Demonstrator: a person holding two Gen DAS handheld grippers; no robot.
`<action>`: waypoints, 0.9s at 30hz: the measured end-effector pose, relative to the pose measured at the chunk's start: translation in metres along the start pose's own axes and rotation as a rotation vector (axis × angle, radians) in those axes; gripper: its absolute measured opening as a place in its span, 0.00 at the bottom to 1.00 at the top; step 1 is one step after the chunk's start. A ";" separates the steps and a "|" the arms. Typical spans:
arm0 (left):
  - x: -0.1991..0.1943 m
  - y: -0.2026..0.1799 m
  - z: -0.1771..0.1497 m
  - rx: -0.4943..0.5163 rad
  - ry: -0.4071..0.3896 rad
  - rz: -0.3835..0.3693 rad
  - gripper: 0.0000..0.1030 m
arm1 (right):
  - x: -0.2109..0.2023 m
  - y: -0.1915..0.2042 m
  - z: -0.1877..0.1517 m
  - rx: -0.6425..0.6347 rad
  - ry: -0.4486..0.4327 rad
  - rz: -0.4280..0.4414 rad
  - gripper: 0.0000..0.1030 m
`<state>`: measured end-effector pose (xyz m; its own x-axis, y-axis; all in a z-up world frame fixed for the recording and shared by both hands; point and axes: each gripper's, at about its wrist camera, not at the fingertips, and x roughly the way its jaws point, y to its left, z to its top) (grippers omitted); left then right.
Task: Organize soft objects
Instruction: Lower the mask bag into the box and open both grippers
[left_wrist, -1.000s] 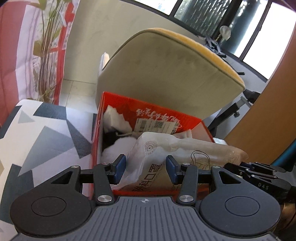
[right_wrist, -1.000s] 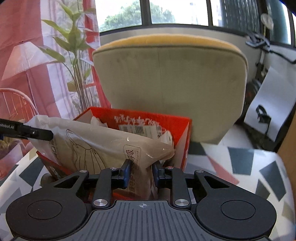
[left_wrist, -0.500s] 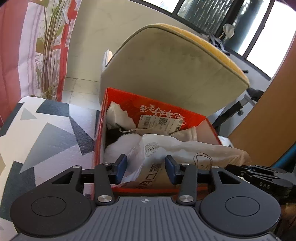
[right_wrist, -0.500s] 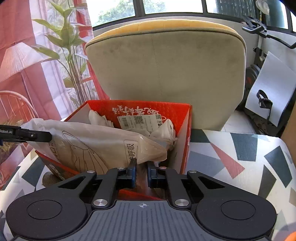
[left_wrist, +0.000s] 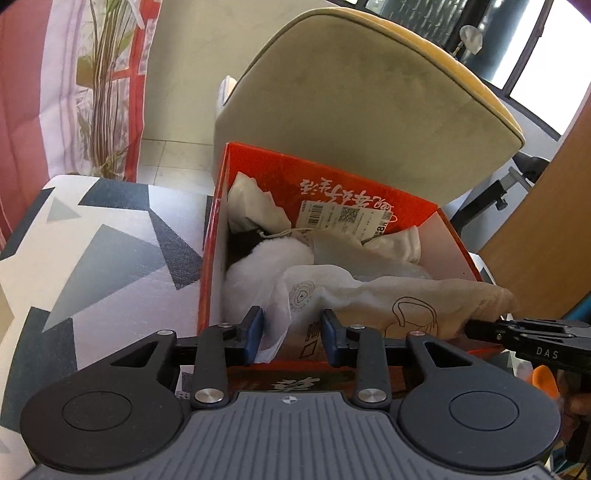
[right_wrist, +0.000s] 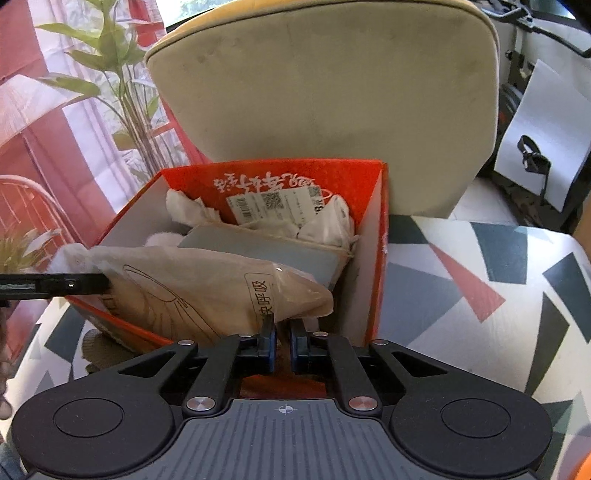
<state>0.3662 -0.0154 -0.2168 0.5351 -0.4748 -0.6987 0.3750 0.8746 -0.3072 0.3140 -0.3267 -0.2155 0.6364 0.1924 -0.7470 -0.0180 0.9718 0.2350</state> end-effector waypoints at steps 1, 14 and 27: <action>0.000 0.000 0.001 -0.001 0.004 0.000 0.35 | -0.001 0.000 0.000 0.001 0.006 0.001 0.07; -0.014 0.001 0.000 0.008 -0.026 -0.030 0.49 | 0.001 -0.011 -0.004 0.071 0.017 0.020 0.05; -0.070 -0.004 0.006 -0.080 -0.210 -0.099 0.53 | -0.018 0.006 -0.013 -0.063 -0.049 -0.019 0.05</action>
<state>0.3316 0.0137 -0.1628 0.6476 -0.5608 -0.5158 0.3765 0.8241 -0.4232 0.2928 -0.3222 -0.2087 0.6740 0.1686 -0.7192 -0.0530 0.9821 0.1805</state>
